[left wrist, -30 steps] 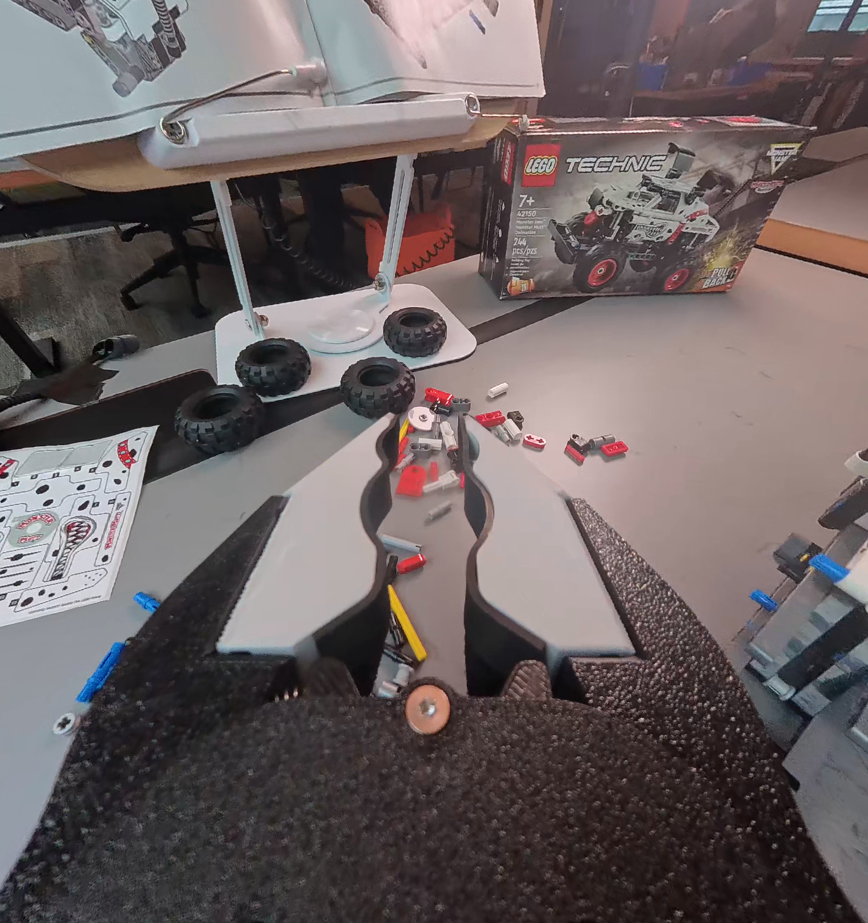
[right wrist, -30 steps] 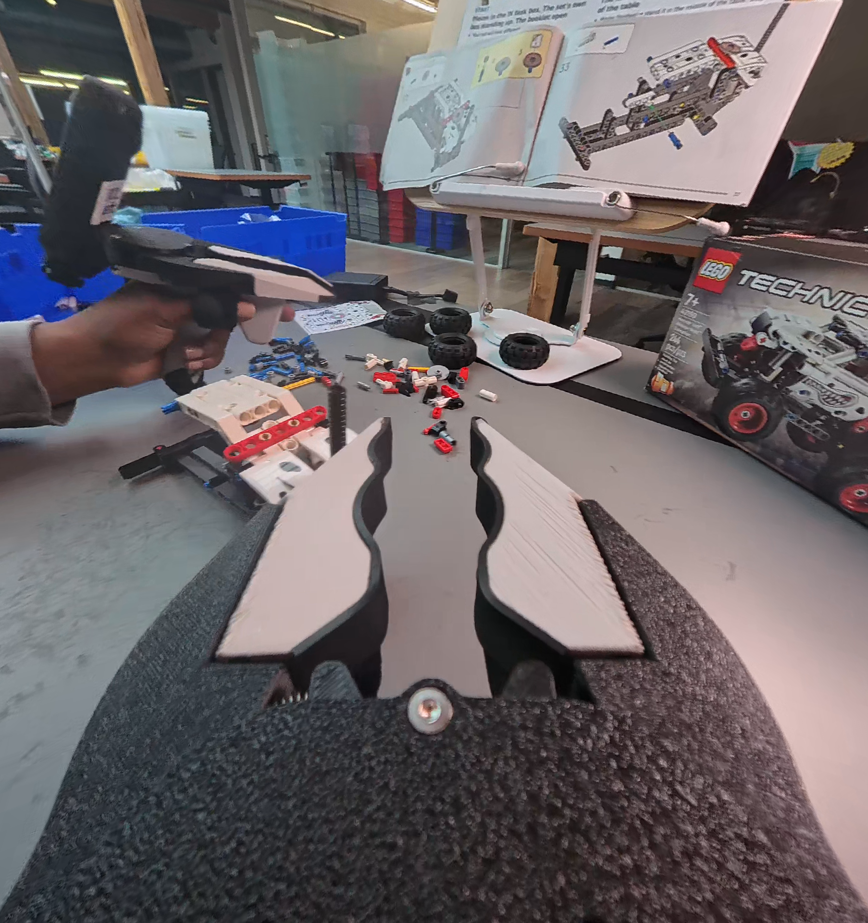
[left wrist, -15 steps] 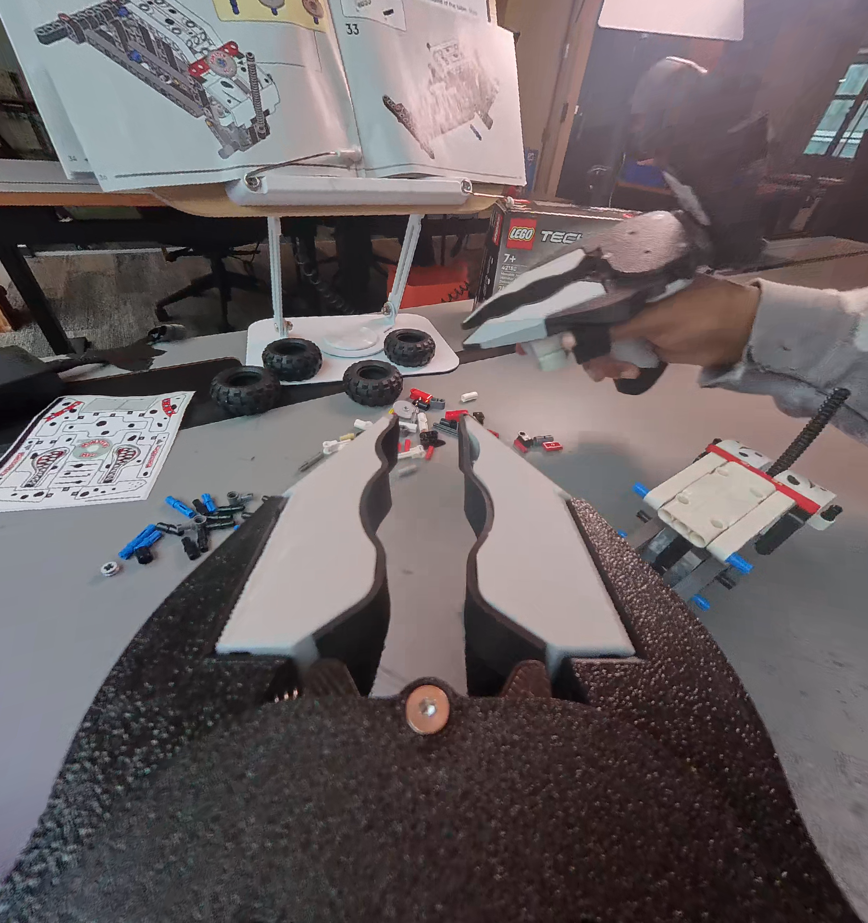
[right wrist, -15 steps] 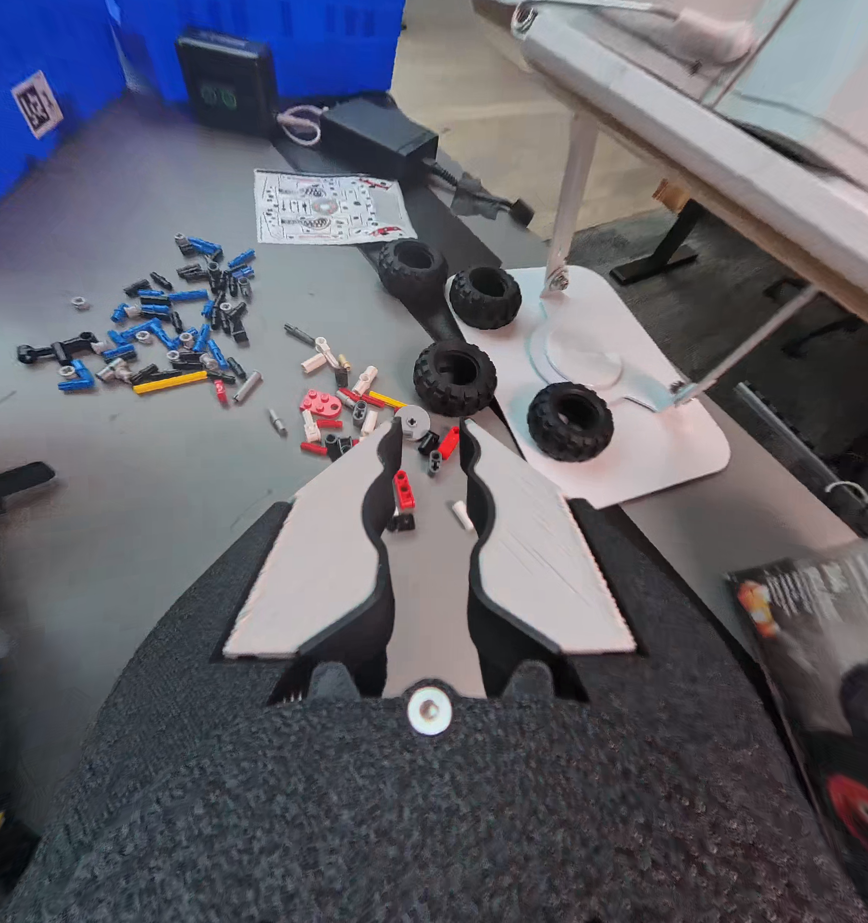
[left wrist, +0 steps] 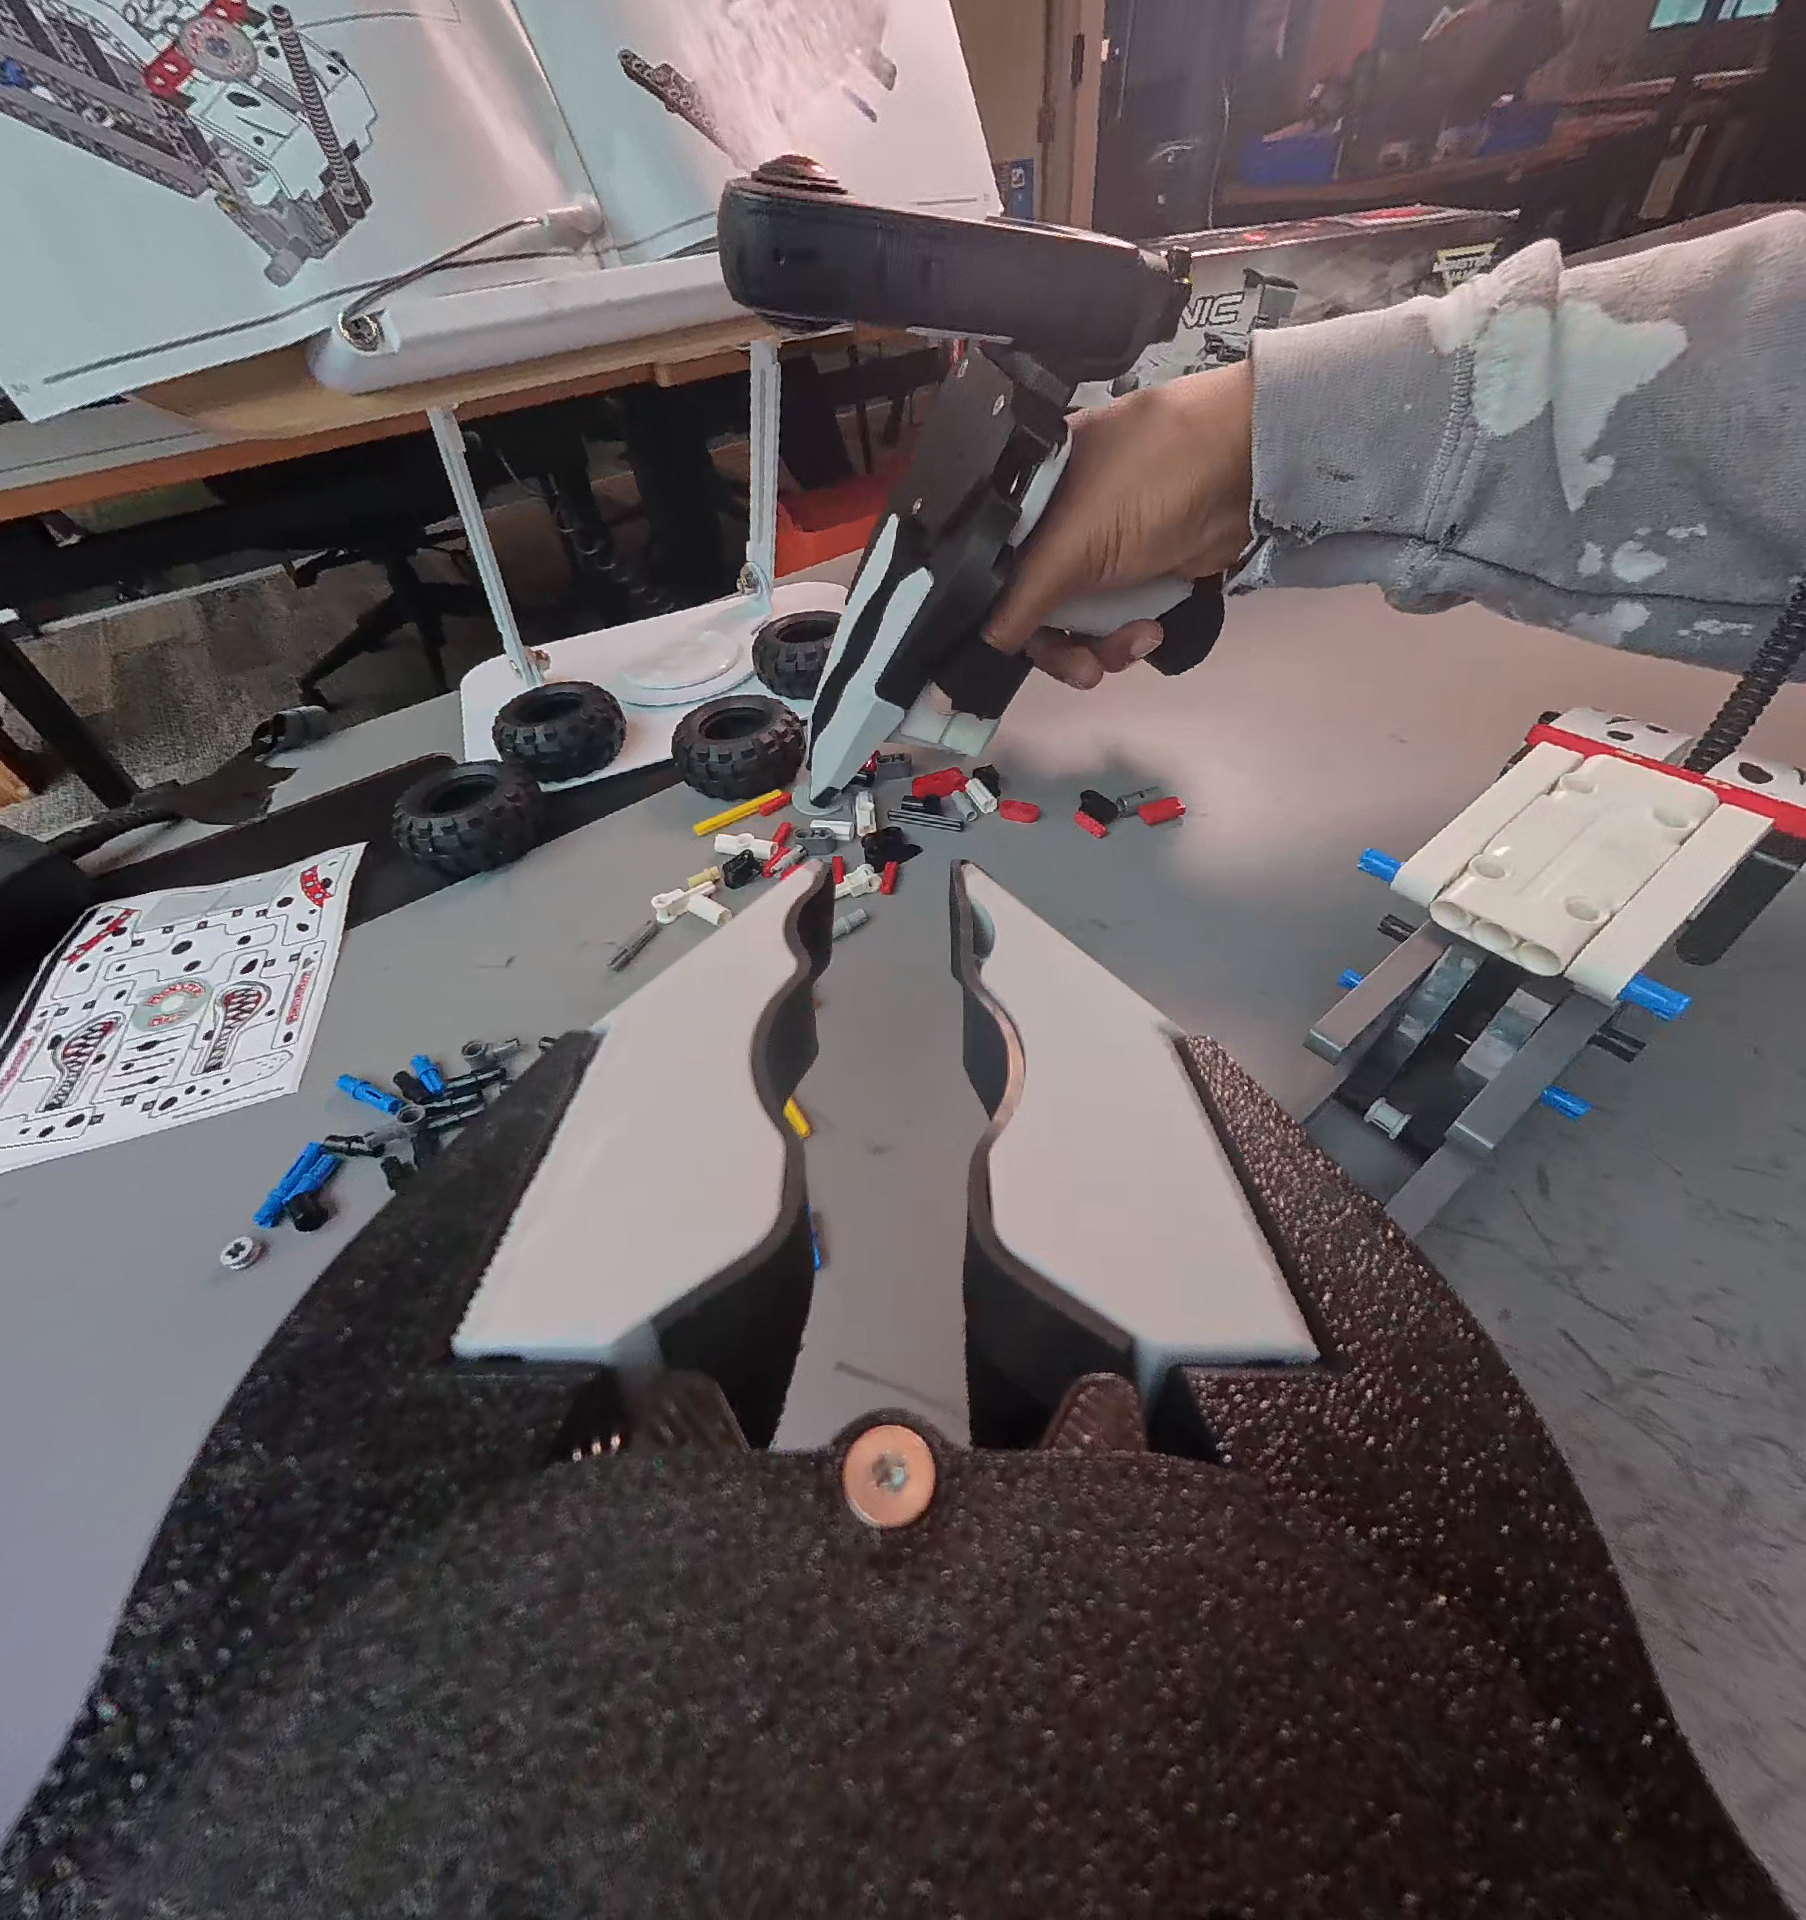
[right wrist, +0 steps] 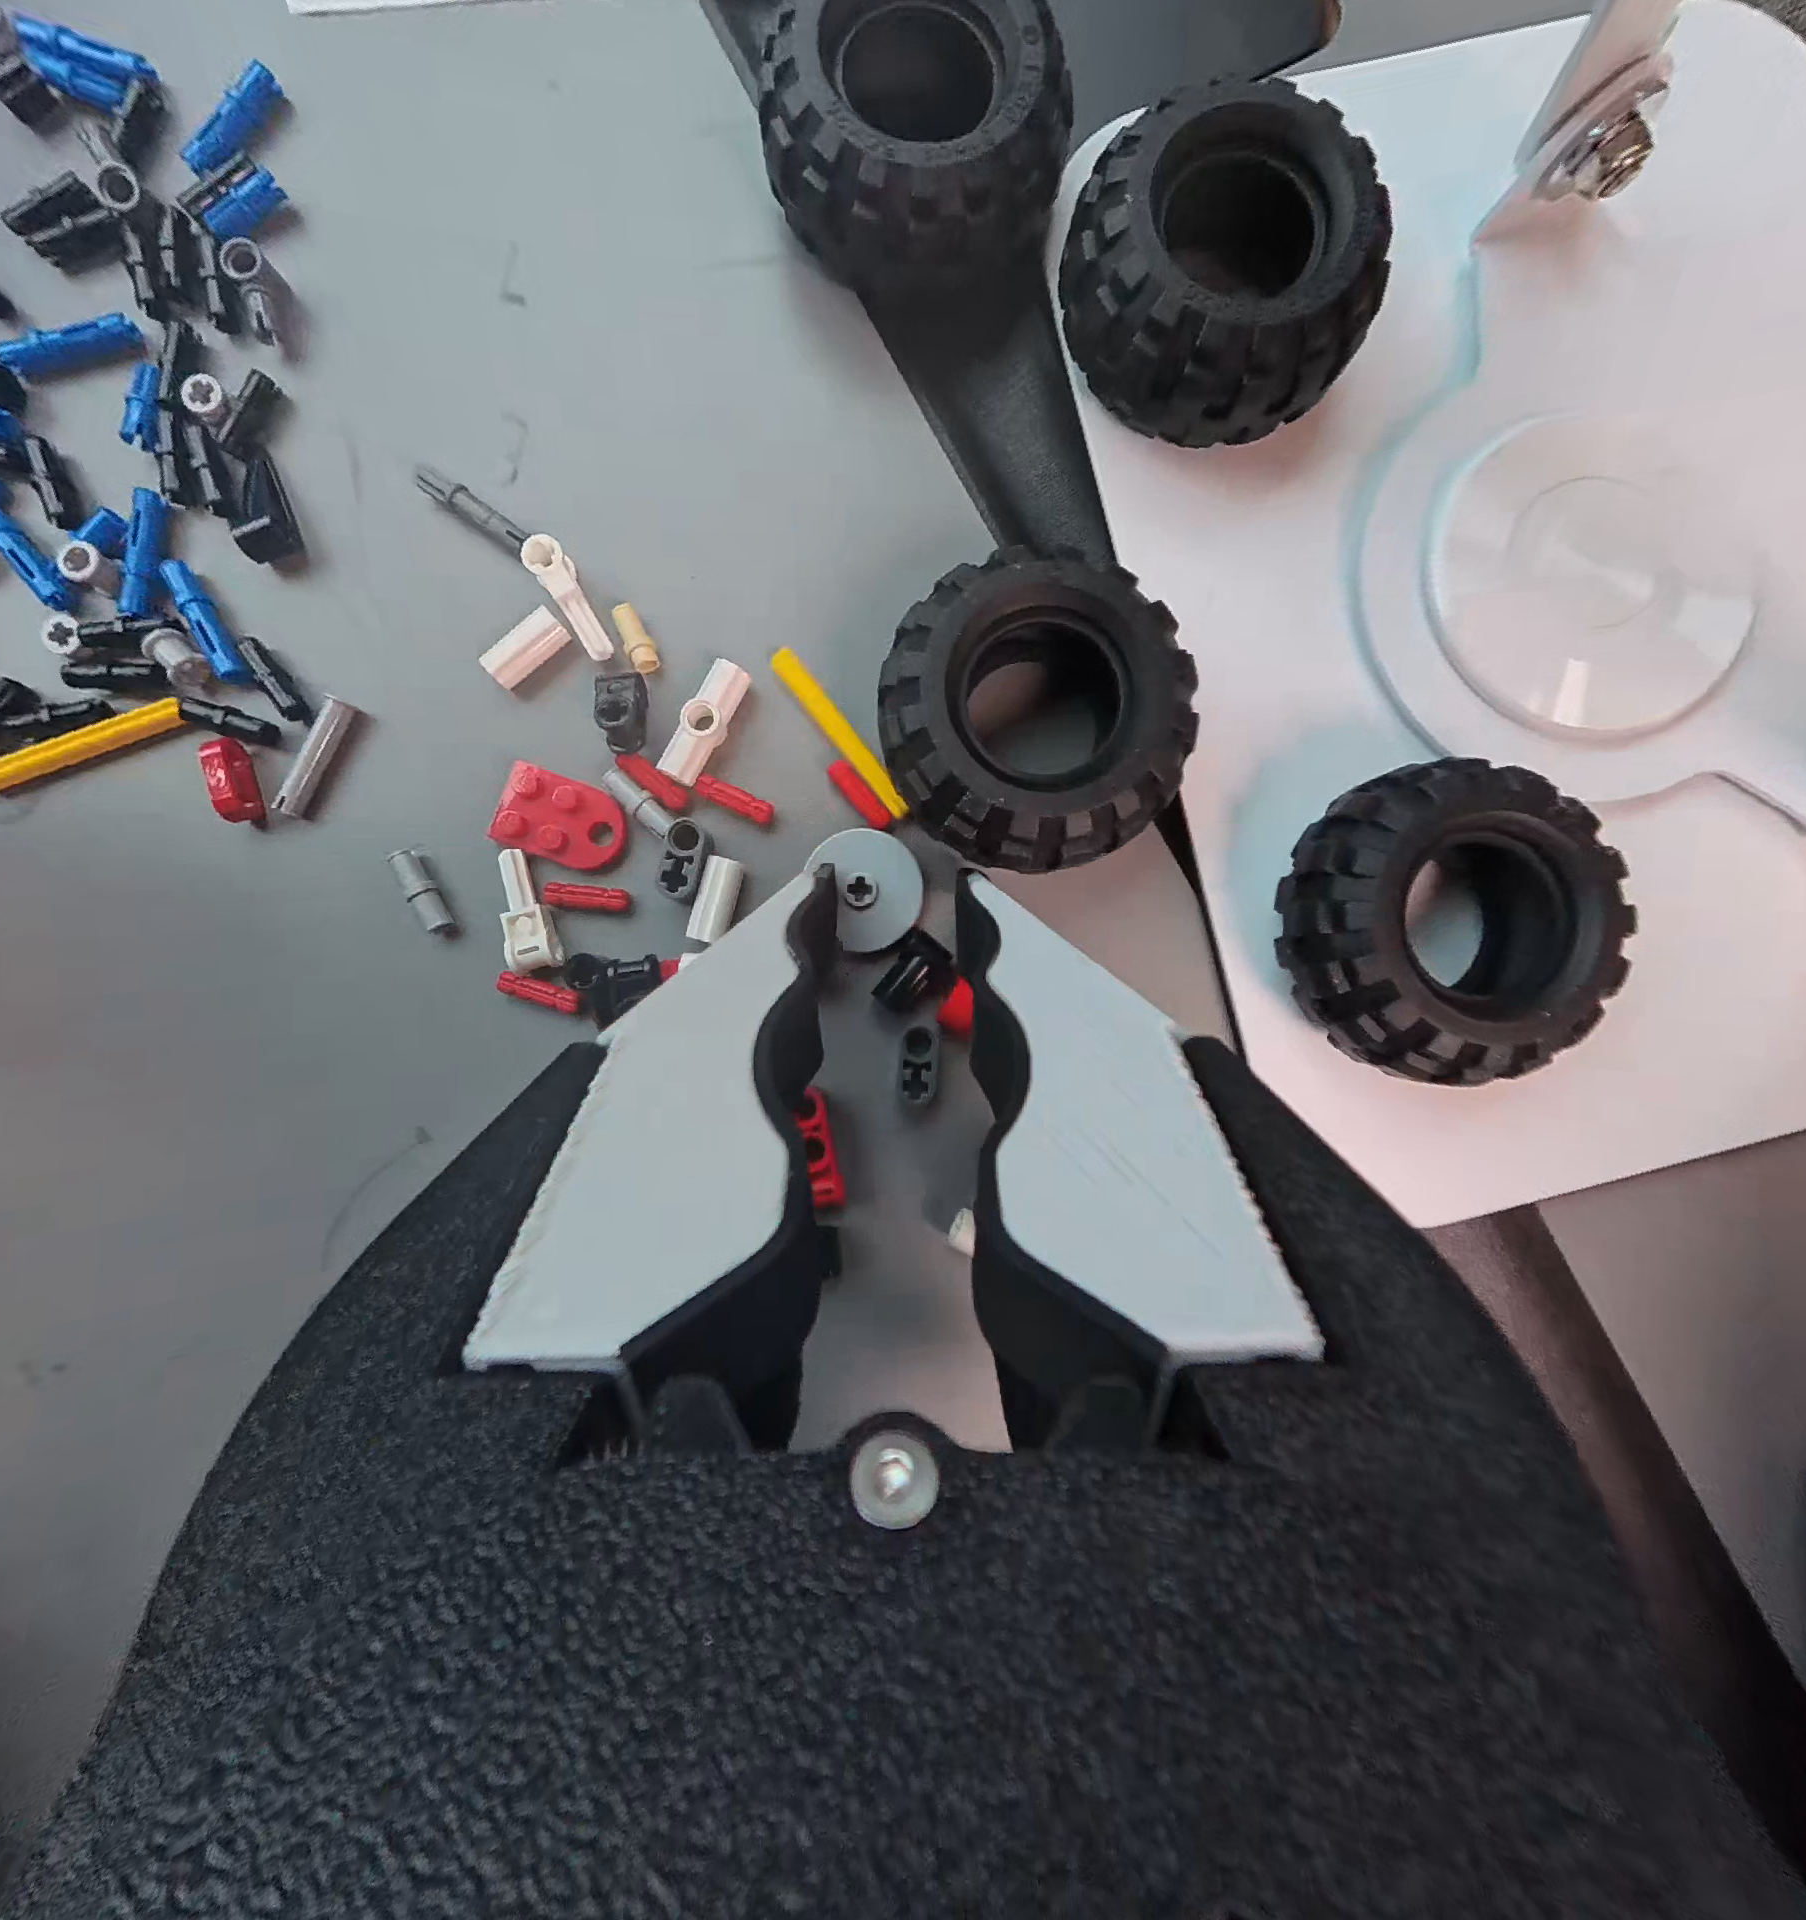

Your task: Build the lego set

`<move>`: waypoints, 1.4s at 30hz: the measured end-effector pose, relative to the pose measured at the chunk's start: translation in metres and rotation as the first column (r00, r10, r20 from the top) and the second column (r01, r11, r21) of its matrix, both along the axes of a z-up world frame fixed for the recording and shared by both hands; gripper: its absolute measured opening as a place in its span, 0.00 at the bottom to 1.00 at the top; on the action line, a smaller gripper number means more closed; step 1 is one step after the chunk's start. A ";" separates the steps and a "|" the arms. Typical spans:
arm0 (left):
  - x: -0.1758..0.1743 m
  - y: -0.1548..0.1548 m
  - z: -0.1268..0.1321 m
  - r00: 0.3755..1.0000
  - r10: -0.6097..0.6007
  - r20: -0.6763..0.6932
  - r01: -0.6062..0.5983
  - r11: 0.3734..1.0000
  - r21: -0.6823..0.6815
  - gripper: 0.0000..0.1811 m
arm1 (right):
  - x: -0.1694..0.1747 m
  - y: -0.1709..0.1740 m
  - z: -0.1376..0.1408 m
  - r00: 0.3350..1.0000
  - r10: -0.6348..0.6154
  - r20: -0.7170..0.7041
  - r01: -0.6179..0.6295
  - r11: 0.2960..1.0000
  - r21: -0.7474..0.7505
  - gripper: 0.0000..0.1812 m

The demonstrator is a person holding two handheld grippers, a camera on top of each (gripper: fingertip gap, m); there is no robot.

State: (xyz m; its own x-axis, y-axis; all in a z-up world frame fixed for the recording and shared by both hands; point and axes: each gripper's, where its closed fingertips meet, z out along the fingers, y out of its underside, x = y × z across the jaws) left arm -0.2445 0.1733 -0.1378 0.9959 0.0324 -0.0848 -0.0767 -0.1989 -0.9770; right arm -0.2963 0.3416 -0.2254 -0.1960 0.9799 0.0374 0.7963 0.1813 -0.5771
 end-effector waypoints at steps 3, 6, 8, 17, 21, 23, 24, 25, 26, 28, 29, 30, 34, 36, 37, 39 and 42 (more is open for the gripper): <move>0.001 0.000 0.001 1.000 -0.006 -0.003 0.006 1.000 0.004 0.12 | 0.000 -0.002 0.000 0.999 0.038 0.021 -0.039 0.998 0.050 0.08; -0.001 -0.001 0.003 1.000 -0.003 0.007 0.003 1.000 0.012 0.12 | 0.000 0.001 0.003 0.999 0.042 0.023 -0.044 0.996 0.079 0.07; -0.002 -0.002 0.005 1.000 0.000 0.015 0.000 1.000 0.018 0.12 | 0.001 -0.002 0.012 0.998 0.057 -0.011 -0.056 0.997 0.055 0.07; 0.008 -0.004 0.015 0.997 -0.065 0.052 0.062 0.996 0.069 0.12 | 0.058 -0.061 0.180 0.855 0.218 -0.471 -0.181 0.976 0.123 0.07; 0.040 -0.010 0.032 0.961 -0.260 0.090 0.244 0.957 0.159 0.12 | 0.129 -0.120 0.234 0.718 0.213 -0.662 -0.194 0.975 0.103 0.07; 0.063 -0.017 0.043 0.922 -0.377 0.091 0.353 0.913 0.207 0.12 | 0.163 -0.146 0.229 0.670 0.179 -0.721 -0.195 0.979 0.062 0.07; 0.077 -0.021 0.048 0.894 -0.438 0.092 0.411 0.884 0.222 0.12 | 0.177 -0.156 0.220 0.654 0.149 -0.742 -0.185 0.982 0.033 0.07; 0.092 -0.026 0.051 0.861 -0.501 0.089 0.473 0.852 0.226 0.13 | 0.189 -0.163 0.209 0.641 0.104 -0.760 -0.166 0.986 -0.005 0.07; 0.108 -0.030 0.052 0.831 -0.551 0.077 0.524 0.822 0.223 0.14 | 0.199 -0.168 0.197 0.631 0.053 -0.774 -0.144 0.988 -0.049 0.07; 0.140 -0.040 0.052 0.779 -0.626 0.027 0.610 0.768 0.197 0.14 | 0.213 -0.179 0.176 0.603 -0.028 -0.797 -0.120 0.985 -0.125 0.07; 0.154 -0.044 0.051 0.760 -0.650 -0.002 0.640 0.747 0.181 0.15 | 0.217 -0.183 0.168 0.588 -0.071 -0.806 -0.120 0.978 -0.173 0.07; 0.165 -0.046 0.049 0.754 -0.656 -0.030 0.651 0.740 0.167 0.15 | 0.220 -0.188 0.162 0.581 -0.111 -0.807 -0.130 0.965 -0.227 0.07; 0.183 -0.044 0.045 0.779 -0.623 -0.071 0.626 0.767 0.139 0.14 | 0.219 -0.195 0.154 0.542 -0.164 -0.824 -0.152 0.945 -0.288 0.07; 0.182 -0.042 0.046 0.802 -0.590 -0.092 0.597 0.789 0.145 0.13 | 0.218 -0.203 0.153 0.546 -0.156 -0.823 -0.181 0.937 -0.298 0.07; 0.182 -0.042 0.047 0.807 -0.581 -0.103 0.590 0.793 0.150 0.11 | 0.217 -0.206 0.152 0.544 -0.149 -0.825 -0.184 0.939 -0.290 0.07; 0.180 -0.042 0.050 0.816 -0.568 -0.107 0.578 0.799 0.164 0.07 | 0.217 -0.210 0.148 0.543 -0.126 -0.830 -0.180 0.948 -0.261 0.07; 0.180 -0.044 0.048 0.809 -0.580 -0.096 0.588 0.794 0.155 0.05 | 0.218 -0.211 0.146 0.531 -0.095 -0.842 -0.163 0.964 -0.211 0.07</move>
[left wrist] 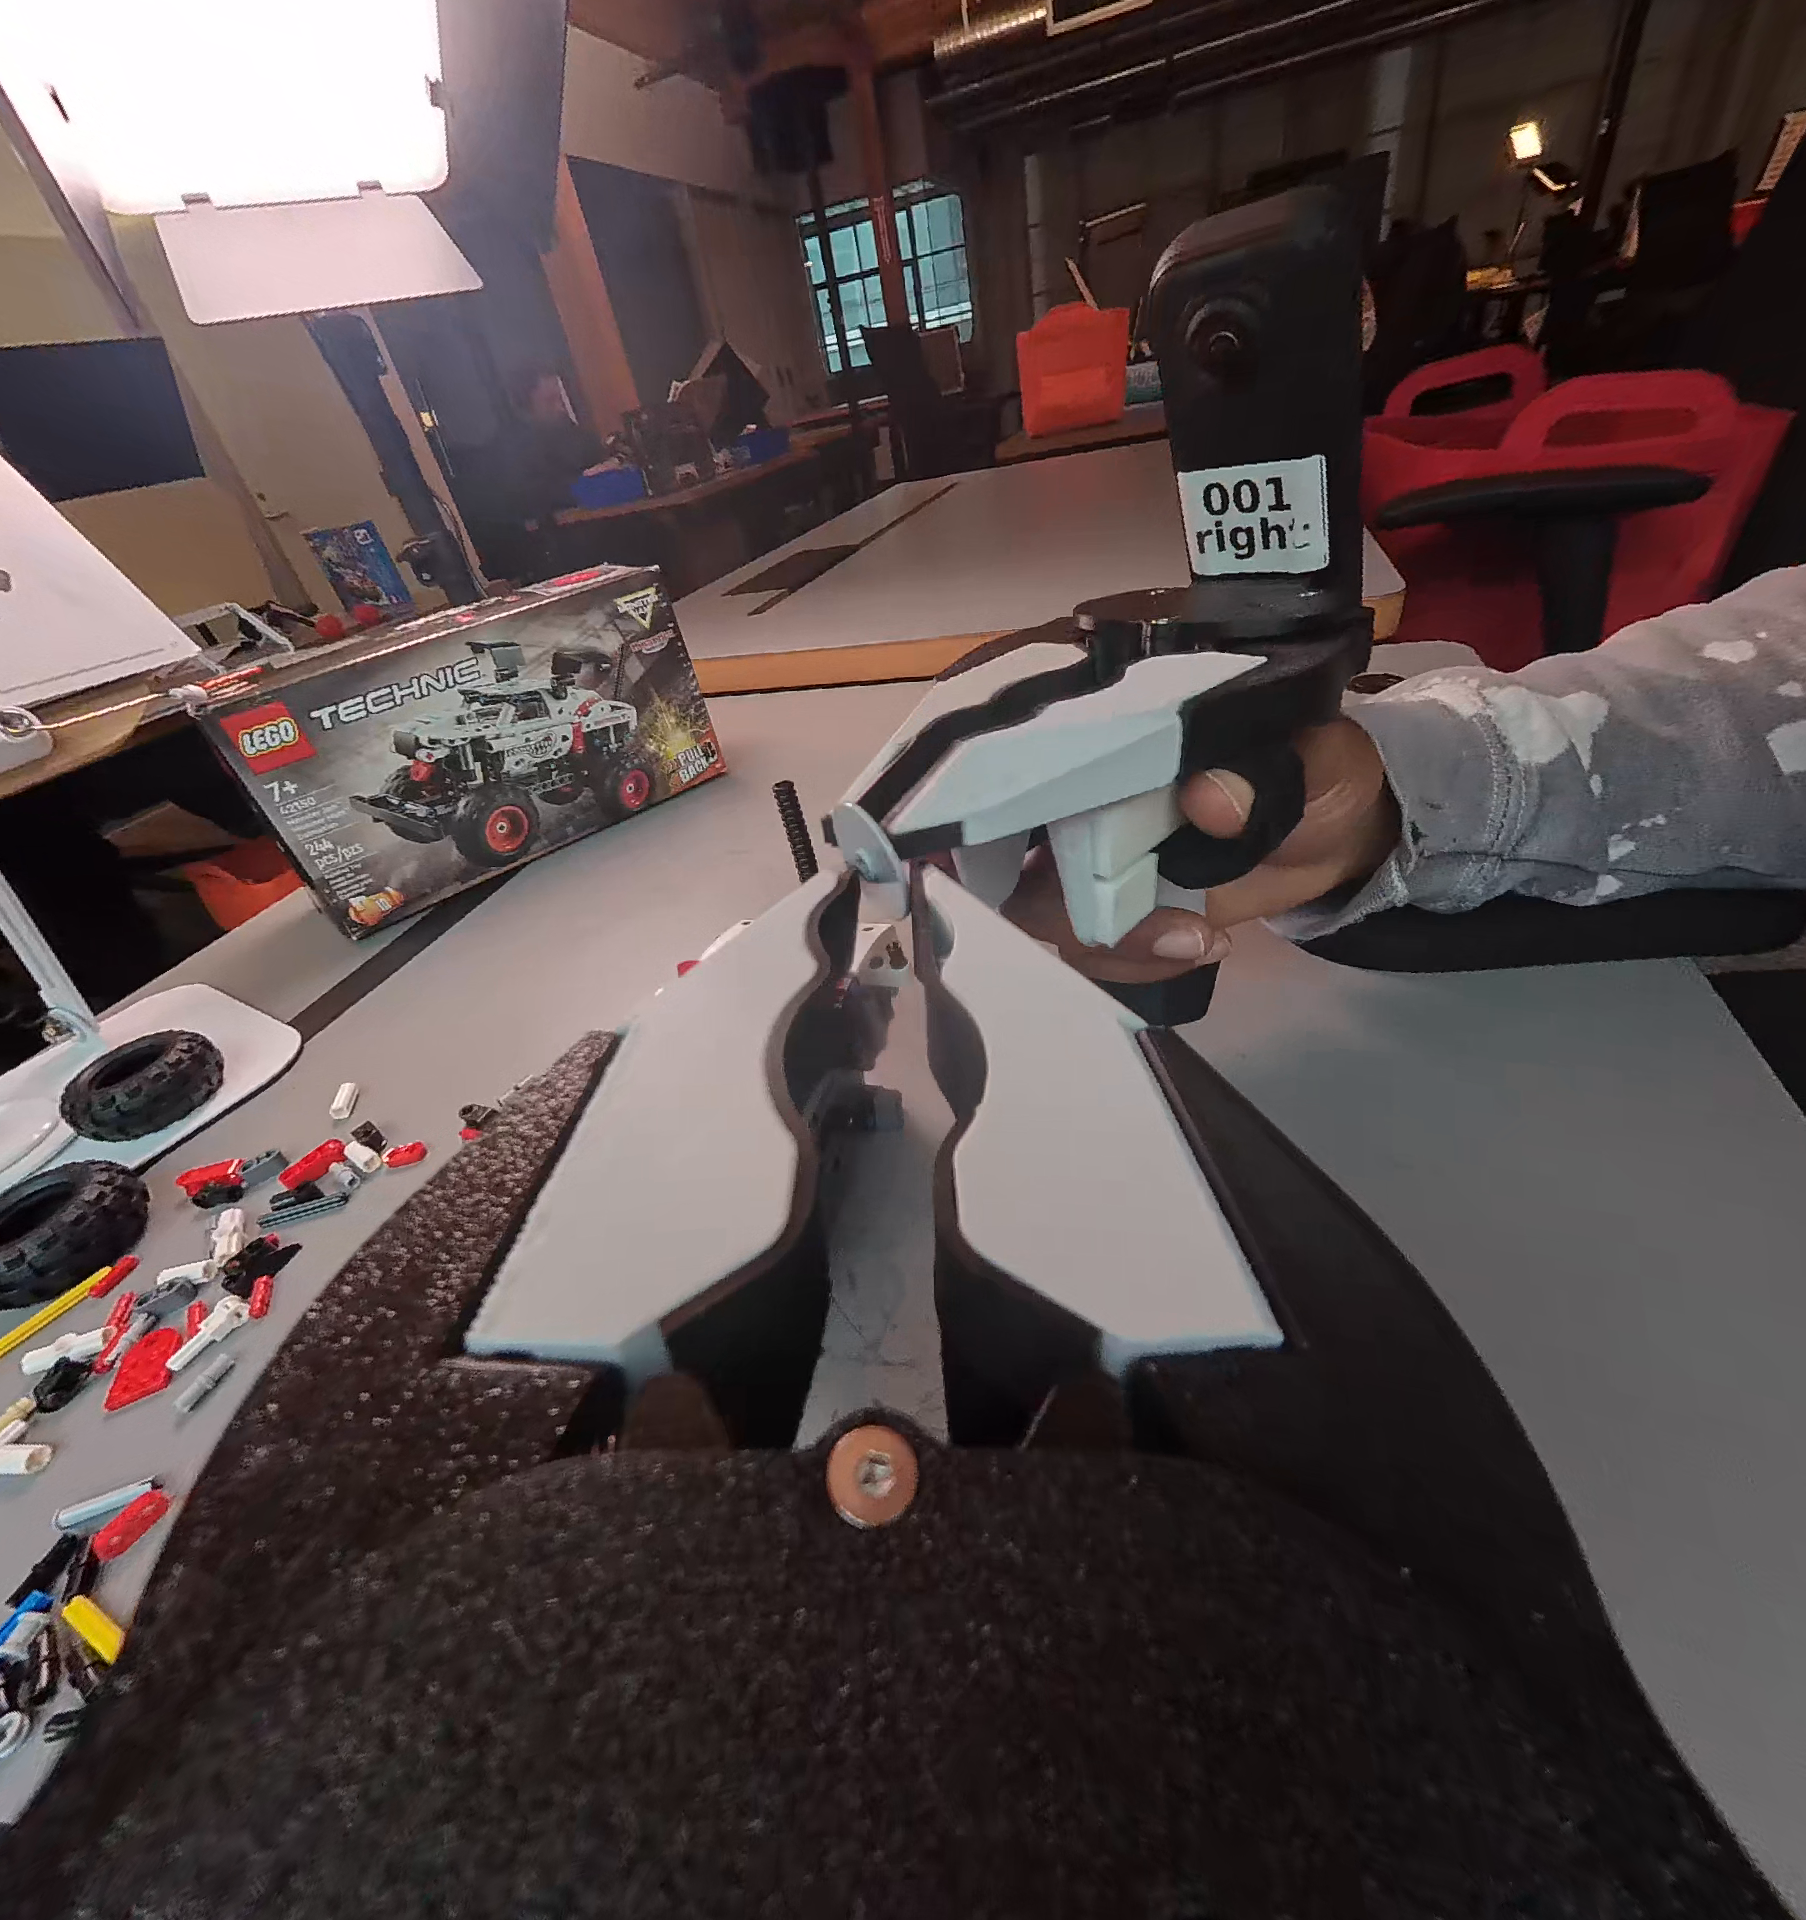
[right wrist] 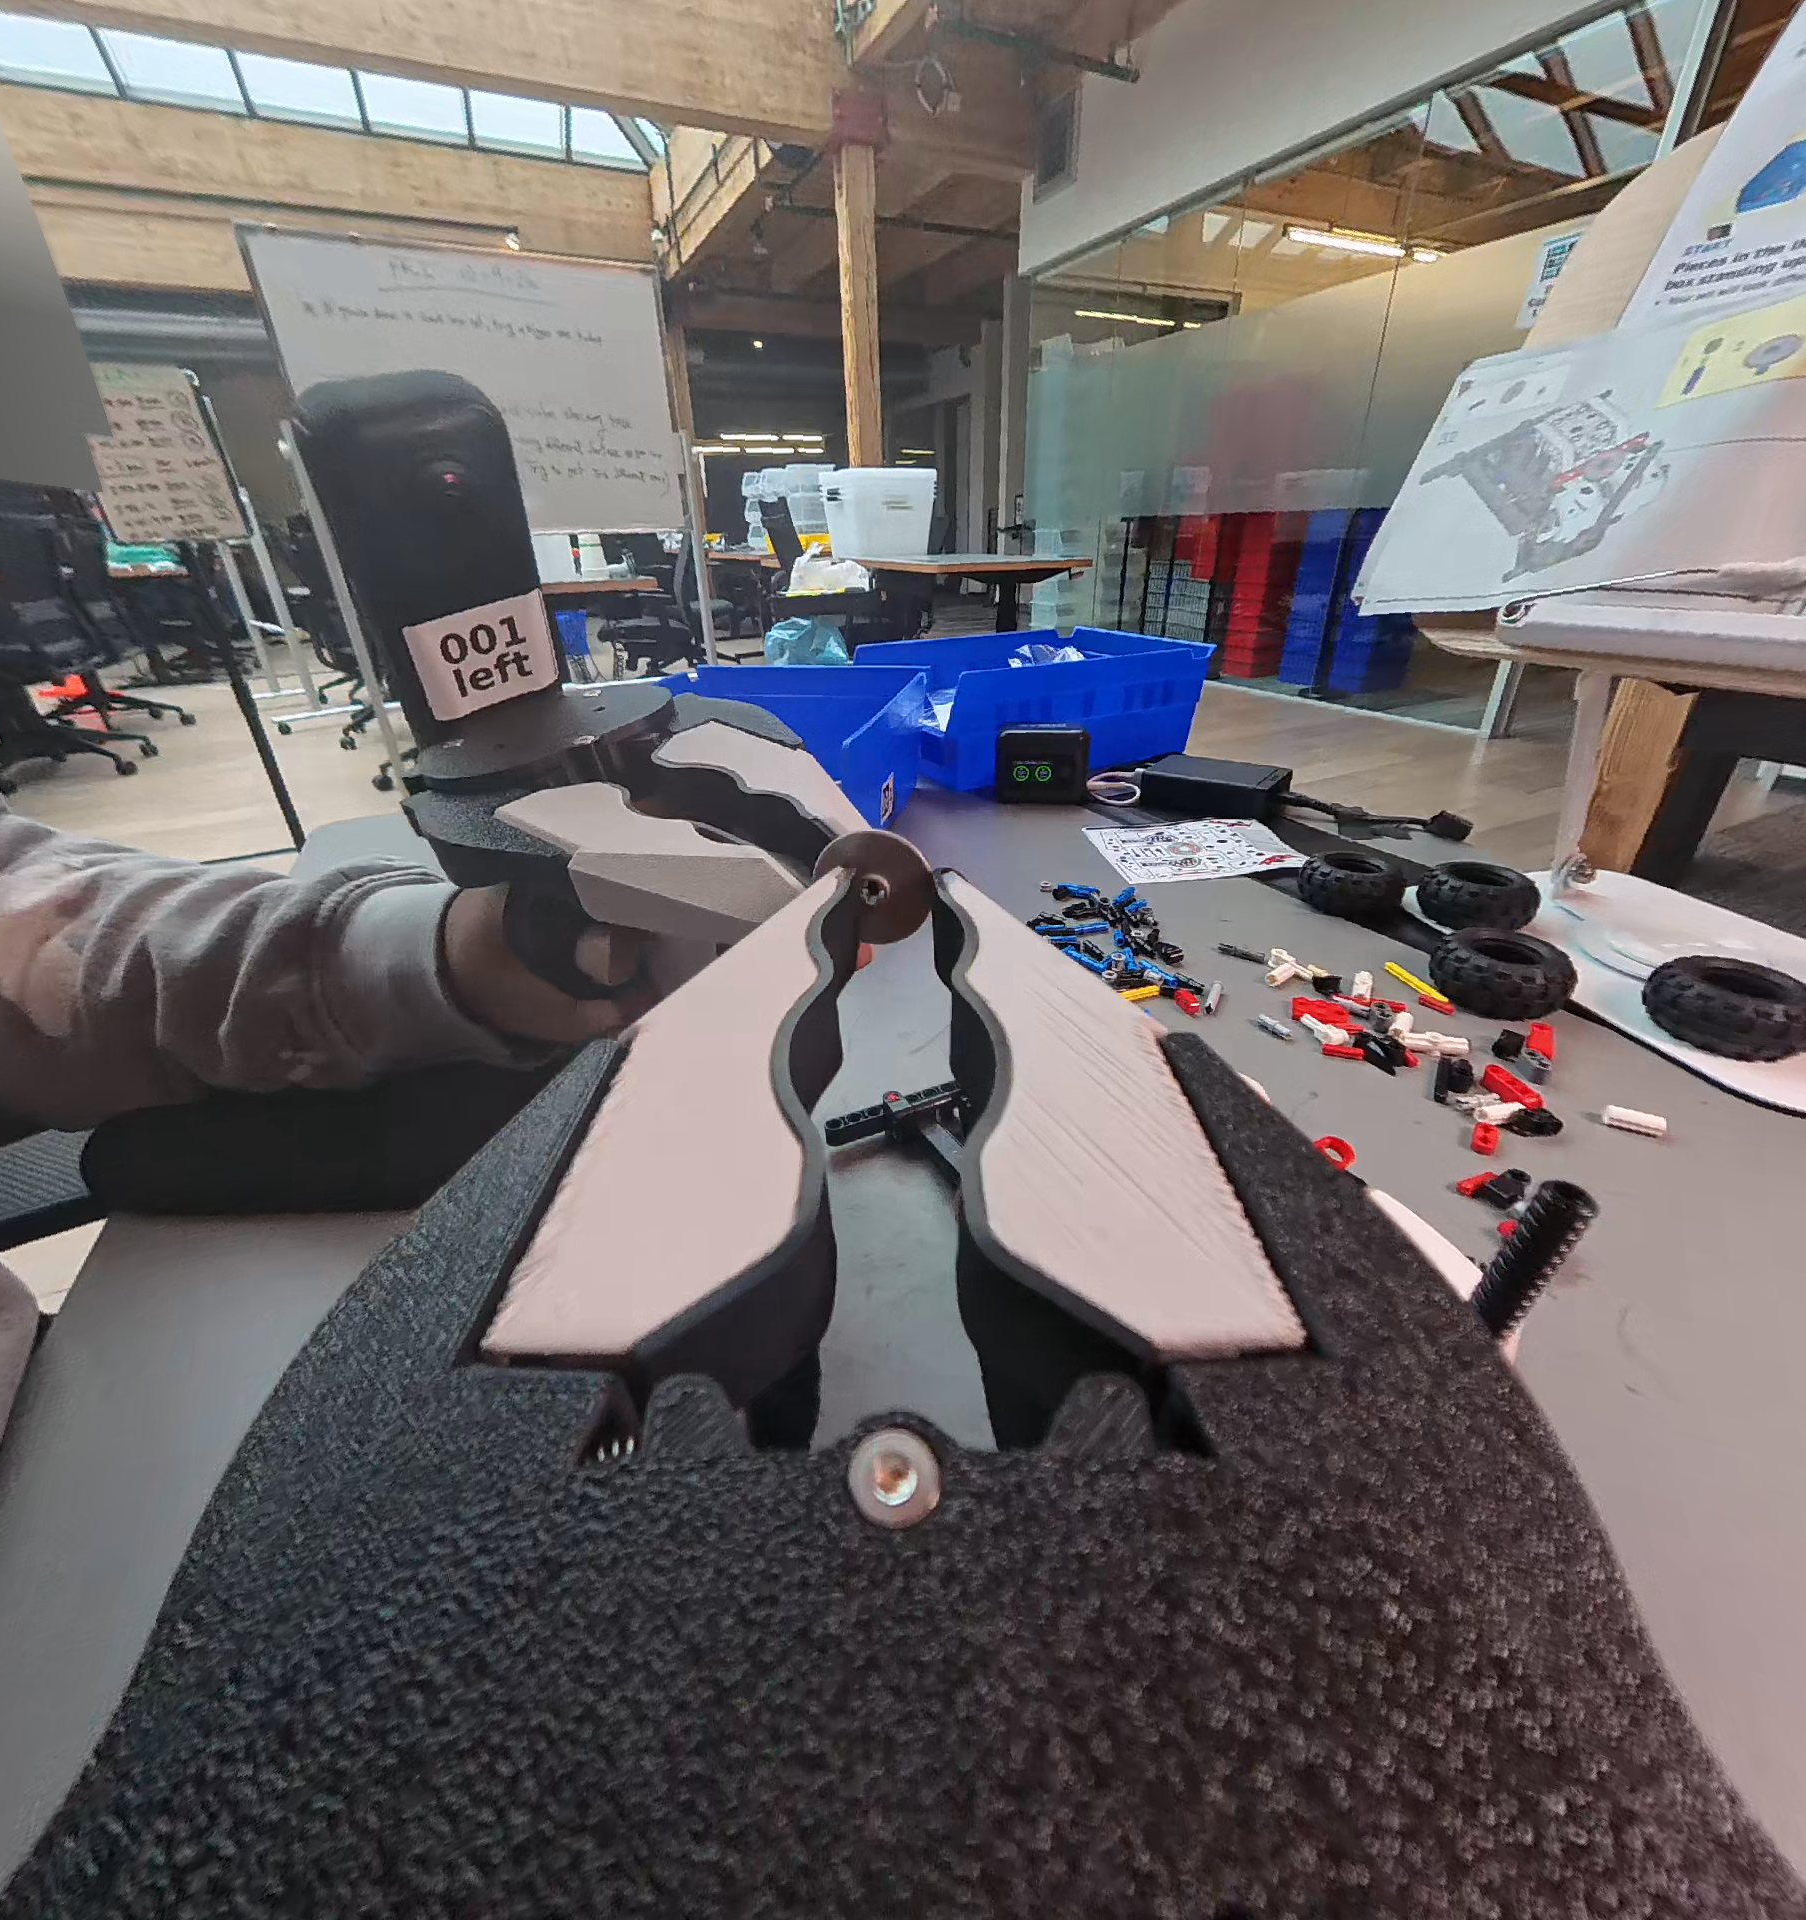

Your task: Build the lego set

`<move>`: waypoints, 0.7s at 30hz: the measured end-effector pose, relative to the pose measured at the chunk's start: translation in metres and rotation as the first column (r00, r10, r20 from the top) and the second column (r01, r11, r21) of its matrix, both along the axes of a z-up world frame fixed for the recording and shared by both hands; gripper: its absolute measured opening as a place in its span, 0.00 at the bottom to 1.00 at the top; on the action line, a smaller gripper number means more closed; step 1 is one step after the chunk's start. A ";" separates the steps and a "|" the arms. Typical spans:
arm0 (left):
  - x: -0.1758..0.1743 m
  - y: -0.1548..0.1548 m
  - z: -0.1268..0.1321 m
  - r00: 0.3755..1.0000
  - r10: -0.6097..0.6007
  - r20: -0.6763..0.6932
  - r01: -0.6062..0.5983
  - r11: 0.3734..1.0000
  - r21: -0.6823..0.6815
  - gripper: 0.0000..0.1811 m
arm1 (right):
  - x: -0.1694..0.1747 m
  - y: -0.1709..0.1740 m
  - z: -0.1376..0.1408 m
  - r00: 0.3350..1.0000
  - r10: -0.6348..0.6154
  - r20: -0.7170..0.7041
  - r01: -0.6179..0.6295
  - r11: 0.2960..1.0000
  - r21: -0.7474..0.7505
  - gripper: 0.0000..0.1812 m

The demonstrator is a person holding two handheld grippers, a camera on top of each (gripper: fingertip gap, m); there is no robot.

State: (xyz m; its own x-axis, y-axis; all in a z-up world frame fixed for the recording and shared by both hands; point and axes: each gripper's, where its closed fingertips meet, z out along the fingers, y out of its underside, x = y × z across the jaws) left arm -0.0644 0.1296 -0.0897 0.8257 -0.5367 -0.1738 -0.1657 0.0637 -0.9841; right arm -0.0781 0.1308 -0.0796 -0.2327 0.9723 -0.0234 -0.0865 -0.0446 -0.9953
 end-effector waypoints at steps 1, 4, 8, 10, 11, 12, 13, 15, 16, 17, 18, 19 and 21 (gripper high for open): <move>-0.001 0.000 -0.001 1.000 0.006 -0.007 -0.006 1.000 0.004 0.02 | 0.001 0.002 -0.001 1.000 -0.010 0.001 0.010 1.000 0.012 0.04; -0.001 -0.002 -0.004 0.997 -0.001 -0.074 0.003 1.000 0.022 0.02 | 0.006 -0.001 -0.004 1.000 0.029 0.006 -0.029 0.999 0.018 0.00; 0.000 -0.004 -0.015 0.958 0.034 -0.285 -0.011 0.997 0.081 0.02 | 0.009 -0.006 -0.008 0.996 0.086 0.034 -0.087 0.996 0.033 0.10; 0.003 -0.007 -0.018 0.936 0.033 -0.351 0.004 0.995 0.104 0.02 | 0.011 -0.010 -0.008 0.993 0.111 0.044 -0.115 0.990 0.081 0.11; 0.004 -0.008 -0.020 0.928 0.029 -0.371 0.013 0.994 0.109 0.02 | 0.013 -0.012 -0.011 0.992 0.117 0.056 -0.123 0.985 0.119 0.10; 0.007 -0.009 -0.021 0.924 0.018 -0.381 0.026 0.994 0.109 0.02 | 0.013 -0.014 -0.015 0.990 0.117 0.076 -0.128 0.978 0.164 0.10; 0.009 -0.010 -0.023 0.923 0.007 -0.385 0.036 0.994 0.103 0.02 | 0.013 -0.016 -0.021 0.989 0.112 0.101 -0.131 0.971 0.201 0.09; 0.010 -0.009 -0.027 0.921 -0.002 -0.391 0.038 0.996 0.084 0.02 | 0.013 -0.017 -0.028 0.986 0.101 0.133 -0.130 0.964 0.230 0.07; 0.010 -0.009 -0.028 0.928 -0.012 -0.372 0.041 0.997 0.071 0.02 | 0.013 -0.017 -0.030 0.985 0.097 0.141 -0.128 0.963 0.237 0.07; 0.010 -0.008 -0.029 0.939 -0.022 -0.343 0.043 0.998 0.053 0.03 | 0.013 -0.016 -0.030 0.985 0.092 0.143 -0.125 0.961 0.245 0.06; 0.008 -0.007 -0.030 0.950 -0.028 -0.312 0.041 0.999 0.034 0.04 | 0.014 -0.014 -0.029 0.987 0.086 0.134 -0.118 0.960 0.253 0.02; 0.007 -0.006 -0.030 0.959 -0.038 -0.280 0.042 0.999 0.009 0.05 | 0.014 -0.014 -0.029 0.987 0.088 0.137 -0.121 0.959 0.256 0.01; 0.005 -0.005 -0.031 0.973 -0.052 -0.224 0.044 0.998 -0.037 0.05 | 0.013 -0.012 -0.031 0.987 0.081 0.142 -0.115 0.960 0.256 0.01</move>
